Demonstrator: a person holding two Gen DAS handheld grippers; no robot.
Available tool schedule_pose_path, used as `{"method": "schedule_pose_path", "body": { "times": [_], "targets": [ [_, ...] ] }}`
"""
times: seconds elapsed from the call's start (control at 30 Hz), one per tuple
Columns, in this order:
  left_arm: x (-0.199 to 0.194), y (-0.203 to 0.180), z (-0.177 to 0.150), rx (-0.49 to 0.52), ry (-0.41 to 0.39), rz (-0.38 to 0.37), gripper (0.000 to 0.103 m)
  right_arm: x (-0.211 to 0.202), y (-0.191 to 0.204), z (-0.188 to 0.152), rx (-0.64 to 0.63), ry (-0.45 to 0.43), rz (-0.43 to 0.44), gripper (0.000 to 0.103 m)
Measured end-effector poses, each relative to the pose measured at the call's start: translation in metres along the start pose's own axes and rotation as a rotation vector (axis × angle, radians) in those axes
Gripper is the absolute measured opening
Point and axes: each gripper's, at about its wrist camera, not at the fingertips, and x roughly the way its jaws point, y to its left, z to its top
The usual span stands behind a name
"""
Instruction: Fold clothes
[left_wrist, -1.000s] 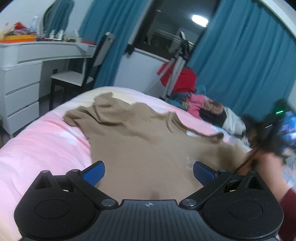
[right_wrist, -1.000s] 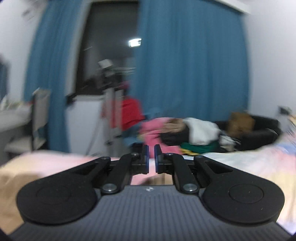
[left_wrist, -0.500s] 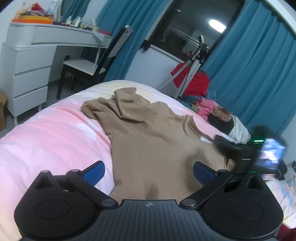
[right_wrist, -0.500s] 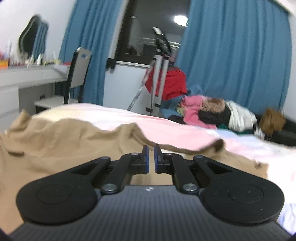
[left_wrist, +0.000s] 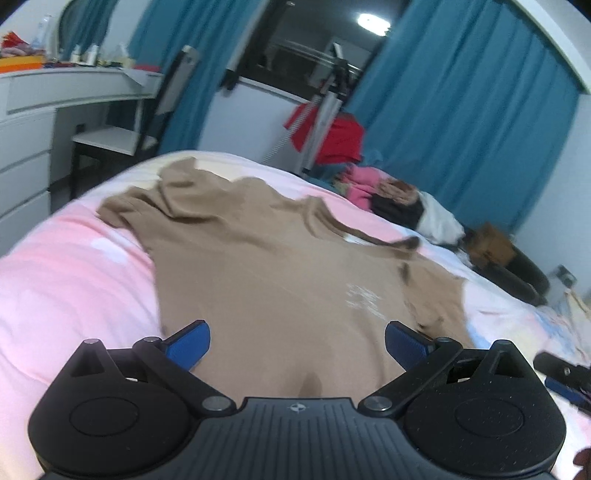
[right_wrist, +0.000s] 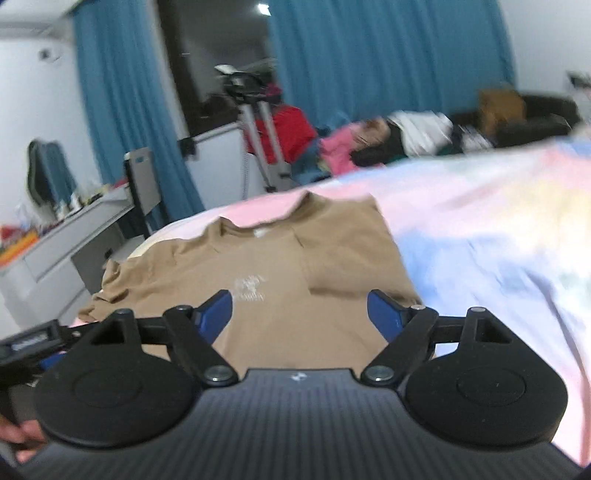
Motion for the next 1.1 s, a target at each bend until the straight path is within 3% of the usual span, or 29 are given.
{"method": "schedule_pose_path", "body": {
  "times": [0.13, 0.2, 0.3, 0.37, 0.57, 0.73, 0.9, 1.03, 1.1],
  "targets": [
    [-0.004, -0.015, -0.009, 0.004, 0.025, -0.06, 0.099, -0.023, -0.01, 0.002, 0.05, -0.017, 0.015, 0.082],
    [-0.004, -0.026, -0.014, 0.037, 0.021, -0.086, 0.099, -0.027, -0.012, 0.007, 0.028, -0.072, 0.016, 0.082],
    [0.011, -0.048, -0.016, 0.08, 0.042, -0.116, 0.098, -0.023, -0.023, 0.008, 0.014, -0.127, -0.05, 0.082],
    [0.026, -0.062, -0.014, 0.094, 0.058, -0.139, 0.098, -0.016, -0.039, 0.007, 0.058, -0.109, -0.072, 0.082],
    [0.126, -0.106, 0.002, 0.031, 0.097, -0.206, 0.092, -0.001, -0.091, 0.01, 0.207, -0.079, -0.153, 0.082],
    [0.213, -0.144, 0.019, 0.074, 0.085, -0.178, 0.089, 0.012, -0.125, 0.011, 0.303, -0.086, -0.183, 0.082],
    [0.275, -0.162, 0.035, 0.093, 0.067, -0.139, 0.086, 0.032, -0.143, 0.007, 0.348, -0.051, -0.179, 0.082],
    [0.298, -0.17, 0.034, 0.136, 0.077, -0.13, 0.072, 0.045, -0.151, 0.003, 0.365, -0.036, -0.185, 0.082],
    [0.301, -0.174, 0.031, 0.173, 0.068, -0.122, 0.054, 0.052, -0.155, 0.001, 0.381, -0.017, -0.183, 0.082]
  ]
}}
